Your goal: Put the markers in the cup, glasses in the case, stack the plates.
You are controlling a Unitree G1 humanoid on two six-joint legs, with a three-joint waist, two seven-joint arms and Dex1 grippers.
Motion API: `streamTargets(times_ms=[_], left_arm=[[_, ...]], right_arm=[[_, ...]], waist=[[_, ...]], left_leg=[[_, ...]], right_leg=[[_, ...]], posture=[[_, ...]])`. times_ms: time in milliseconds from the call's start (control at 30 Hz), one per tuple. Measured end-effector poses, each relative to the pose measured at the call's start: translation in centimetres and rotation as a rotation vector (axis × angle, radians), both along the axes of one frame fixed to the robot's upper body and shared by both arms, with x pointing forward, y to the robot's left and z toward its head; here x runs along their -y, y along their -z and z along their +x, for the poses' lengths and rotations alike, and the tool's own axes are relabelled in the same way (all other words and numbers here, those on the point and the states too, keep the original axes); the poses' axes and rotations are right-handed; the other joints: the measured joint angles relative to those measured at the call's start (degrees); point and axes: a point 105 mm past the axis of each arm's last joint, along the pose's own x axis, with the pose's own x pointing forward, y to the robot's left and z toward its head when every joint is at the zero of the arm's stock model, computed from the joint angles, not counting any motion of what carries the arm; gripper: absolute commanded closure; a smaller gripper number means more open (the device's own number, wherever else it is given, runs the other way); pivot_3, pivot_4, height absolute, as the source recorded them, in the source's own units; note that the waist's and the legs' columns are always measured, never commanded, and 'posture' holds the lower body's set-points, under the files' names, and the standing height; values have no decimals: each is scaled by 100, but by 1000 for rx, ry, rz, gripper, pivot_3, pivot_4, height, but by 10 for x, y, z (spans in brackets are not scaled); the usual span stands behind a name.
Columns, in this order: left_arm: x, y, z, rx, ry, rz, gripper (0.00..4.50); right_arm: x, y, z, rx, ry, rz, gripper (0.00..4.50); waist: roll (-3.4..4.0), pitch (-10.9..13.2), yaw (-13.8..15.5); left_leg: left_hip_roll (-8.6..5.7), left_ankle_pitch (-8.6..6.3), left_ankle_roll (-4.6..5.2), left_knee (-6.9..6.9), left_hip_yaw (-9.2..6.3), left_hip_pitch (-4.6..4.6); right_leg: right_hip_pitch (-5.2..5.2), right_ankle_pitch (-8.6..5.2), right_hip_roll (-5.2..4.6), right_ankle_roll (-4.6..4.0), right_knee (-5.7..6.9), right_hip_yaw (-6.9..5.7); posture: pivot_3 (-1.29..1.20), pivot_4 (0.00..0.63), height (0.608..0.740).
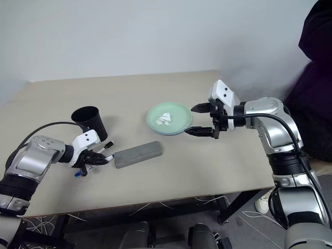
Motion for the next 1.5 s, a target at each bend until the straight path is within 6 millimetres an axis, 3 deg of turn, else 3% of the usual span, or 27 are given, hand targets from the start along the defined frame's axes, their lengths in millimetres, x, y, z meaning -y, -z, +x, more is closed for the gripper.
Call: streamTargets(times_ms=[267,500,667,800,933,1200,1500], left_arm=[[3,-9,3,24,-1,-50,4354],[28,-79,14,187,37,-249,4354],[41,-106,11,233,44,-382,4354],[42,-134,31,400,-31,-467,4354],[25,-152,62,605,-199,-533,4354],[-19,-162,92,924,-517,-611,4354],[-37,-137,101,1056,-672,-600,4354]], right_arm=[[-1,-1,1,4,-1,4,0],[-1,-1,1,5,-3,5,0],[-1,-1,1,5,-2,4,0],[-3,-2,1,7,-6,8,0],[-4,-3,1,12,-9,9,0],[-4,-4,1,16,-11,10,0],[-5,-5,1,15,-14,12,0]], waist=[[-1,0,3],[-2,0,-3],[-2,1,-13],[-2,1,4],[-3,0,-2],[-4,-1,-1],[-10,-3,2]], left_leg=[[1,0,0,3,-2,-6],[0,0,0,28,-6,-25],[2,0,1,27,-10,-25],[0,2,2,42,-13,-25],[-2,3,4,53,-12,-25],[-3,3,4,54,-11,-25],[-4,3,4,59,-11,-37]], right_leg=[[-2,0,1,0,0,-2],[-3,5,-1,8,-1,-7],[-6,5,5,8,3,-8],[5,19,5,14,4,-9],[8,42,6,20,-2,-3],[3,54,7,15,-1,0],[-4,57,7,19,-3,-1]], posture=[[0,0,712],[0,0,712],[0,0,712],[0,0,712],[0,0,712],[0,0,712],[0,0,712]])
